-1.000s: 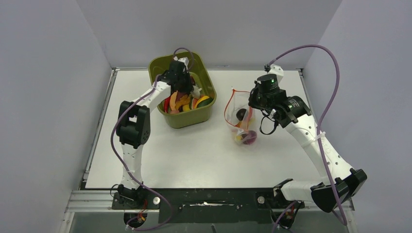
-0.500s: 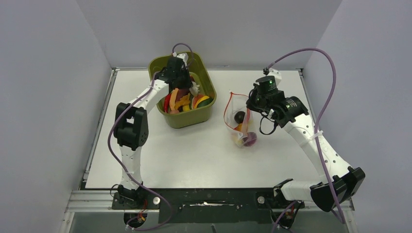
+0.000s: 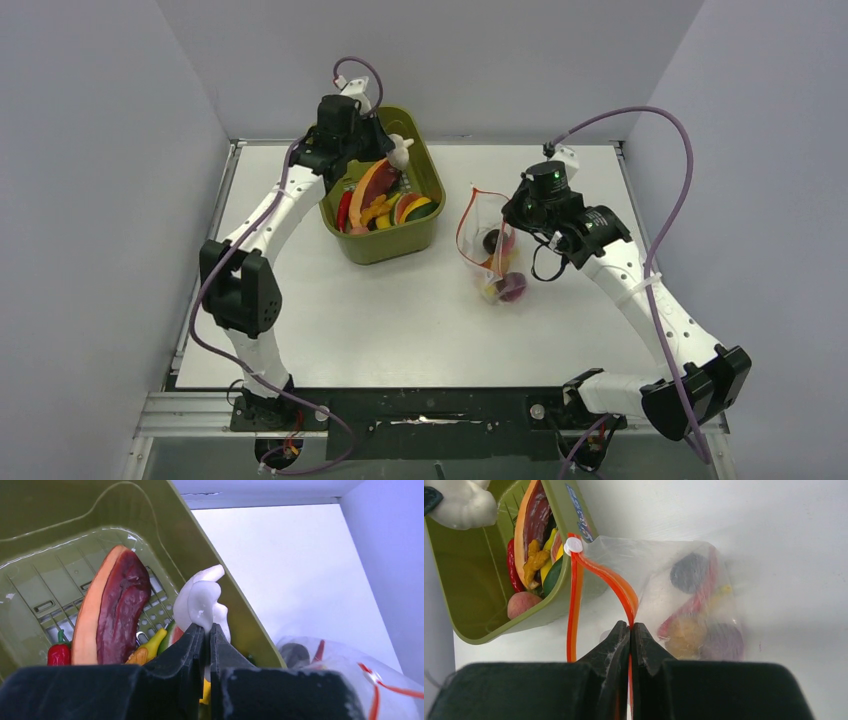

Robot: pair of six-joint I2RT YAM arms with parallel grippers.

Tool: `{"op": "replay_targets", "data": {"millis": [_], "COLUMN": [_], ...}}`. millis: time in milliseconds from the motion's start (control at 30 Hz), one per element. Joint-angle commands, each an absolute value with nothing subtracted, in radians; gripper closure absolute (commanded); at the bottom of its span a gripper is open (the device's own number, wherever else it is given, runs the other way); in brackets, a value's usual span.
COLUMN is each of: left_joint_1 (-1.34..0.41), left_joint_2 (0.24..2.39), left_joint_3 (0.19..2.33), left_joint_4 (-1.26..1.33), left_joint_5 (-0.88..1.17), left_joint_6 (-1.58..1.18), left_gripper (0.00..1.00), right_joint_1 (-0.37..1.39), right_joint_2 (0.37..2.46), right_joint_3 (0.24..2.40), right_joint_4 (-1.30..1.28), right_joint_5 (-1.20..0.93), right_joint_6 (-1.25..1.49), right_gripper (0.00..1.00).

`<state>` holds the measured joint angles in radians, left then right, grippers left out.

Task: Place the food in the zip-top bag and seal the zipper
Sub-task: Pick up the fake vegetable from the bin, then place the fake vegetable in the zipper food storage bag.

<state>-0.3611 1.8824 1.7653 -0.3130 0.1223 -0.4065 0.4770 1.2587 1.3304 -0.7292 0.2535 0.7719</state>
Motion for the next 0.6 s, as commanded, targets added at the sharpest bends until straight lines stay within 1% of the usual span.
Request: {"op": "replay_targets", "data": {"millis": [0,200,267,467,567], "left_joint_1": [-0.368,-0.374,-0.386,-0.479,-0.523], "left_joint_2": [1.743,1.633,1.605,1.544,1.514], "left_joint_3": [1.680,1.554,1.522,1.484,1.421], "left_joint_4": [-0.176,-0.086,-0.054,-0.034,0.042], "left_joint_5": [0.221,0.346,0.396,0.453,0.521], "left_joint_6": [-0.394,-0.431,-0.449,-0.481,-0.551], "left_gripper": [1.00,1.00,1.00,1.00,1.00], "right_joint_1": [0.472,0.474,0.479,0.477,0.478], "right_joint_2": [1.200,1.191,1.180,1.151,1.144], "right_joint_3": [1.270,1.212,1.172,1.112,1.114], "right_joint_4": [-0.595,-0.500,-0.454,-0.355,-0.350], "right_joint_5": [0.218,0.177,0.199,0.237,0.218], "right_joint_6": [0.795,0.795,0.785,0.779,0.782], "right_gripper": [1.00,1.00,1.00,1.00,1.00]}}
